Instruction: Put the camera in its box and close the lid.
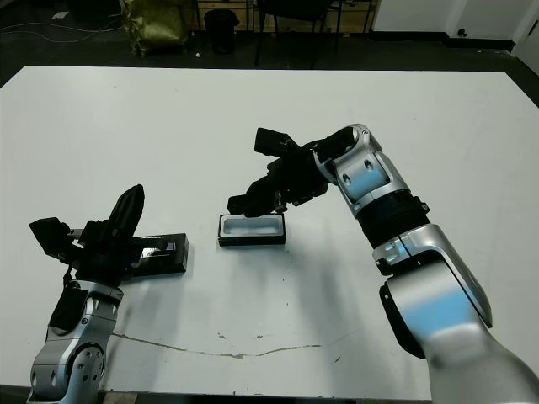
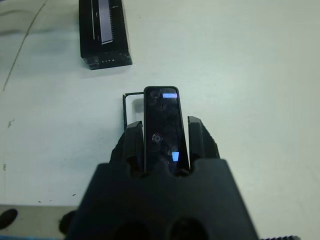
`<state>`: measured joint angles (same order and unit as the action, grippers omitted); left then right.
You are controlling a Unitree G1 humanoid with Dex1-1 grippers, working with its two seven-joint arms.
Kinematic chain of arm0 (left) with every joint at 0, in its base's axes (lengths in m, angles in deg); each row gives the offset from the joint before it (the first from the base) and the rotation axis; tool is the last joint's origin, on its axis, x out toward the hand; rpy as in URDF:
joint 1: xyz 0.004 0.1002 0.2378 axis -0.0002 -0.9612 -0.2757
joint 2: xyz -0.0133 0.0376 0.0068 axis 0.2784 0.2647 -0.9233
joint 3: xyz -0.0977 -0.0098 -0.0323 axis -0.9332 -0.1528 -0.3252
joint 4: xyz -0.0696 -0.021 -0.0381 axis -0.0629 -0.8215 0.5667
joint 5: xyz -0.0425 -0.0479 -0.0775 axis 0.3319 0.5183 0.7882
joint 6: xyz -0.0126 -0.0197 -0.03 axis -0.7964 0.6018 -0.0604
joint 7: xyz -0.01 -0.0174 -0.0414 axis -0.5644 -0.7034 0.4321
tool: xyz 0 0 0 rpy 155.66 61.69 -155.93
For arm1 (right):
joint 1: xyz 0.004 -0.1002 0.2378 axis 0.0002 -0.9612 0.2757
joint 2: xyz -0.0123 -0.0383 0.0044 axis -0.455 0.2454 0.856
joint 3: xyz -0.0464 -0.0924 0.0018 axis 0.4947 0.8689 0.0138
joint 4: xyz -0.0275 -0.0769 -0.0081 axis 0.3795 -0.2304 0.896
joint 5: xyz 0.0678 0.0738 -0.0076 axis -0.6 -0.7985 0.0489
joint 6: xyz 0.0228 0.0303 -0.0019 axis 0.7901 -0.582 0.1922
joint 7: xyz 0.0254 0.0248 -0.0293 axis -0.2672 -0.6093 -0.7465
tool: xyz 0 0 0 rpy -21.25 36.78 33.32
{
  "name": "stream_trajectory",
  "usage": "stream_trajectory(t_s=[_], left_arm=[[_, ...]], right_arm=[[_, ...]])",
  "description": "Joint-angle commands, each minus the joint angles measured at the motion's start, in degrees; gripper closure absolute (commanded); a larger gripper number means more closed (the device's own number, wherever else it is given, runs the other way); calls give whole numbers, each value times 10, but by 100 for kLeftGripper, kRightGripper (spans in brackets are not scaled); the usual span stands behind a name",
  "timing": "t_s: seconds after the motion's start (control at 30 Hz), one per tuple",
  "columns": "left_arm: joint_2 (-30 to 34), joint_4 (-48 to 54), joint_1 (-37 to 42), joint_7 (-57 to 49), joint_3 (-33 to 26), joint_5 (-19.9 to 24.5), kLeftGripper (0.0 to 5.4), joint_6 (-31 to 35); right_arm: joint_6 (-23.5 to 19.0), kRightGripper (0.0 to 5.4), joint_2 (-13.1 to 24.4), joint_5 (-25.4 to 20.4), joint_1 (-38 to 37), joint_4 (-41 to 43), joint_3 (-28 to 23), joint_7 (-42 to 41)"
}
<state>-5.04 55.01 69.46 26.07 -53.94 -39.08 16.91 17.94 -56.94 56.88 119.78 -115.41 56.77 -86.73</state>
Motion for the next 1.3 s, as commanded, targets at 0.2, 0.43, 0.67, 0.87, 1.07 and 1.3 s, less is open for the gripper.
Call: stream_trajectory(t_s=[0.2,0.43,0.67,0.87,1.07,1.3], left_arm=[[2,-11,-6,1,-1,0,540,3],[1,-9,-6,-1,0,0,540,4],[1,-11,-7,0,0,-1,540,2],[1,-2,-8,-8,2,-2,540,12],[1,-6,-8,-6,3,-2,540,6],[2,-1,-9,-13,4,-3,540,15]], right_arm=[[18,460,2,7,-7,-4,9,5],[17,460,-4,5,-2,-19,17,-6],[13,460,-10,1,-5,-28,21,-9],[31,460,-14,3,-9,-34,24,-9],[35,460,-20,6,-6,-43,25,-11],[41,460,-24,7,-7,-51,25,-10]])
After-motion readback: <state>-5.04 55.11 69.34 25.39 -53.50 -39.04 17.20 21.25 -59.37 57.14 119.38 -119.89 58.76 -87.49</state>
